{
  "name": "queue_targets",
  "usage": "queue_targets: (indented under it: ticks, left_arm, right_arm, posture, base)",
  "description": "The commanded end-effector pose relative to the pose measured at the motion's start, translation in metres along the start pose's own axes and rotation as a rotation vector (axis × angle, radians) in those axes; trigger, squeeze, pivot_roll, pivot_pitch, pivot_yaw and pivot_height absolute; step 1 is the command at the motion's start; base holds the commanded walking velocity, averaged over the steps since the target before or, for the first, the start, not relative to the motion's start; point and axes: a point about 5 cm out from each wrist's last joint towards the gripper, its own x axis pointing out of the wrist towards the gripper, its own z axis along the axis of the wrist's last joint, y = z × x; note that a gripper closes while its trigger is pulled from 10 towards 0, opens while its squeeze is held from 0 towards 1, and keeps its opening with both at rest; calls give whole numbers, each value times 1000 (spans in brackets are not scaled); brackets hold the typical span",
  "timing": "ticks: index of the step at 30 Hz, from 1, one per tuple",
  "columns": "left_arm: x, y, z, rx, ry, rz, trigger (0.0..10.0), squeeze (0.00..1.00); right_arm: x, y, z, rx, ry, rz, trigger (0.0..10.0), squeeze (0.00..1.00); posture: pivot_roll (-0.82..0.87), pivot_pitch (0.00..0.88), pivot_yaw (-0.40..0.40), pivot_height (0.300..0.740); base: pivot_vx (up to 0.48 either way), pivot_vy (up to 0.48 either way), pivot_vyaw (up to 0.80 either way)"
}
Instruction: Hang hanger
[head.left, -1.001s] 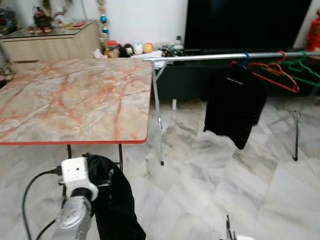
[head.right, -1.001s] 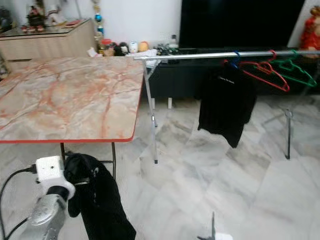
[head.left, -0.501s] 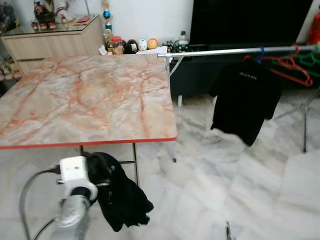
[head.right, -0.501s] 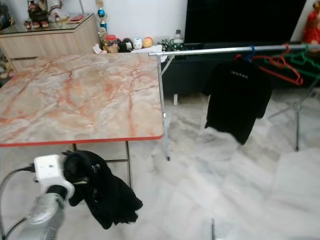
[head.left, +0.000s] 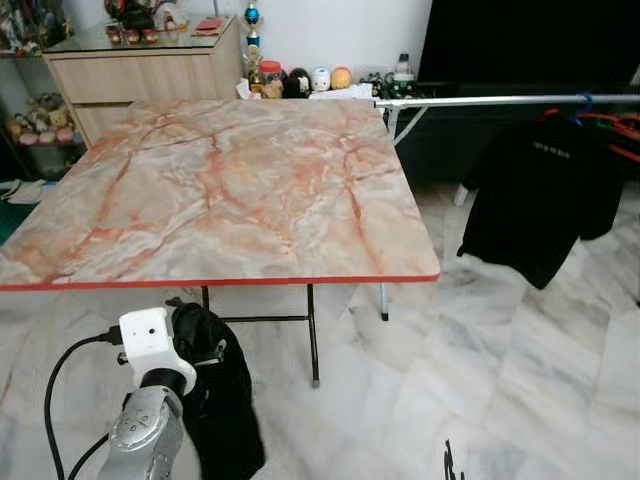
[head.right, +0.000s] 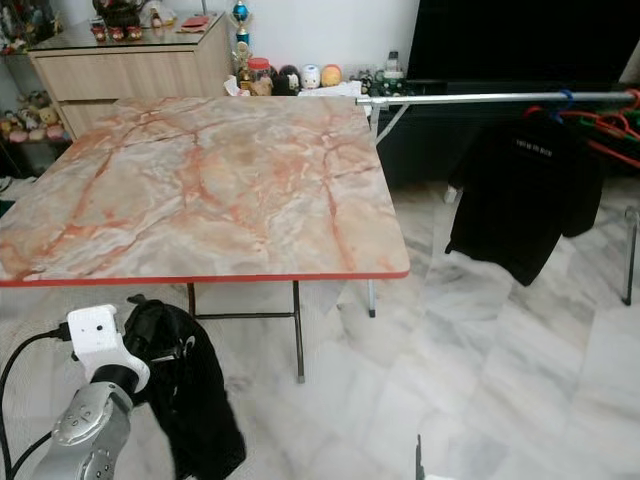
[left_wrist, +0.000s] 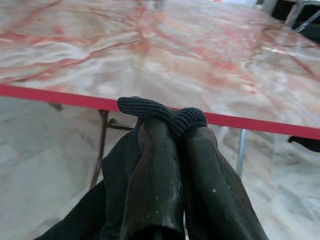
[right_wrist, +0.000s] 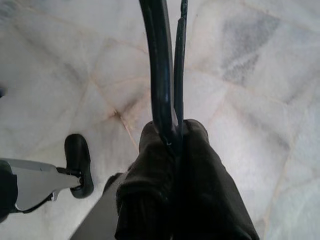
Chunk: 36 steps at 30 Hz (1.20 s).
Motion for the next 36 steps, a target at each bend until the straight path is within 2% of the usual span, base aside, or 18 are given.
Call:
queue_targets:
  ticks: [1, 7, 20, 22, 24, 26, 28, 29, 30, 36]
  left_arm:
    - [3, -2, 16, 3, -59, -21, 10000, 0]
    - [6, -5, 21, 37, -75, -54, 10000, 0]
    - [16, -13, 31, 65, -113, -108, 10000, 0]
    - [30, -16, 42, 95, -146, -113, 10000, 0]
    - [44, -17, 58, 89, -199, -106, 10000, 0]
    - [48, -18, 63, 84, -215, -103, 10000, 0]
    - [69, -24, 97, 69, -311, -102, 10000, 0]
    - [69, -24, 97, 69, -311, -102, 10000, 0]
    - [77, -27, 111, 70, -338, -107, 10000, 0]
    - [94, -41, 148, 90, -418, -148, 10000, 0]
  right_arm:
    - [0, -2, 1, -2, -2, -3, 10000, 0]
    - [0, -2, 1, -3, 0, 2, 10000, 0]
    - [0, 0, 2, -1, 3, 14, 10000, 0]
    - [1, 1, 3, -5, 1, 19, 10000, 0]
    - [1, 1, 4, -8, 0, 22, 10000, 0]
    - [1, 1, 4, -9, 0, 22, 10000, 0]
    - [1, 2, 6, -14, -4, 27, 10000, 0]
    - [1, 2, 6, -14, -4, 27, 10000, 0]
    - [1, 2, 6, -16, -5, 28, 10000, 0]
    - [2, 2, 7, -15, -7, 30, 10000, 0]
  posture:
    - [86, 57, 34, 740]
    - [90, 54, 36, 740]
    - [84, 41, 37, 740]
    - [94, 33, 31, 740]
    - [94, 29, 32, 740]
    - [93, 28, 32, 740]
    - [93, 18, 33, 740]
    - [93, 18, 33, 740]
    - [91, 11, 35, 740]
    - [96, 6, 36, 740]
  base:
    - [0, 0, 0]
    - [0, 0, 0]
    - [363, 0, 0]
    - [480, 0, 0]
    - [480, 0, 0]
    - [480, 0, 0]
    - [480, 0, 0]
    - [480, 0, 0]
    - [480, 0, 0]
    - [480, 0, 0]
